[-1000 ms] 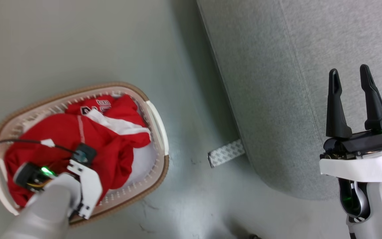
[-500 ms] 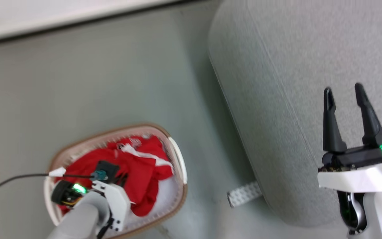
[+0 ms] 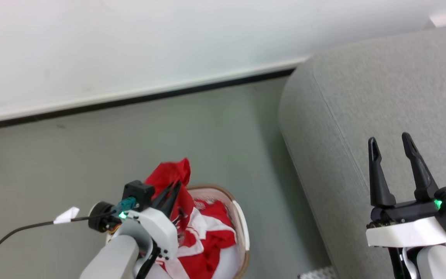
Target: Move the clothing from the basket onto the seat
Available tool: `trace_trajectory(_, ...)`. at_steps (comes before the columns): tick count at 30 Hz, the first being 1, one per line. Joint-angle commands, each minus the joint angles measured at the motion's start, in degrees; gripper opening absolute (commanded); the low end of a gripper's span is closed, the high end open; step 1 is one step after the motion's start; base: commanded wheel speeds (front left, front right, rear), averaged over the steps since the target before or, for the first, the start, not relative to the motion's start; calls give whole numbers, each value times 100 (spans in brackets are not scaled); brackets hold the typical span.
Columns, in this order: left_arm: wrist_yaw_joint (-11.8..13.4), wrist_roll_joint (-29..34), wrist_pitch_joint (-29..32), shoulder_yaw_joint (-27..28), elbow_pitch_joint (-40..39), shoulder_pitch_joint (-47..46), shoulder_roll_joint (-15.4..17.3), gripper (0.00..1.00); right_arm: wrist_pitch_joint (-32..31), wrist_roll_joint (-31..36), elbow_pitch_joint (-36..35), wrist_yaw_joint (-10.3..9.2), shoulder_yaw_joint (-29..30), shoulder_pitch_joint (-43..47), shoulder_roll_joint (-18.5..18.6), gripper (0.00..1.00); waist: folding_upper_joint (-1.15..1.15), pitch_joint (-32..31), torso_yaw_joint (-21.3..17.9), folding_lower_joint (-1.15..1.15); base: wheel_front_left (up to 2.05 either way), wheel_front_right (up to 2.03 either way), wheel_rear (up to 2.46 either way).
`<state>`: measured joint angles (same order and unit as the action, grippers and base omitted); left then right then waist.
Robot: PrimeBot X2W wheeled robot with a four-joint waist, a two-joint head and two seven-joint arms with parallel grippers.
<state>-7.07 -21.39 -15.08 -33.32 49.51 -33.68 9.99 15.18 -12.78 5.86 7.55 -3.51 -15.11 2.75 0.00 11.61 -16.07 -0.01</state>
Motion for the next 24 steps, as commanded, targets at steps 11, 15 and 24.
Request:
trace_trajectory(11,20,294,-9,553,-1976,469,41,0,-4,24,123,-12,-184,376,23,100,0,-853,628,1,0,0,0)
trace_trajectory(15,4,338,-9,593,-2424,401,29,0,-4,-34,167,-12,-319,471,23,100,0,-978,766,1,0,0,0)
trace_trajectory(24,-14,225,62,604,-2964,28,30,0,-4,-132,266,-12,-606,591,23,100,0,-1167,1038,1,0,0,0)
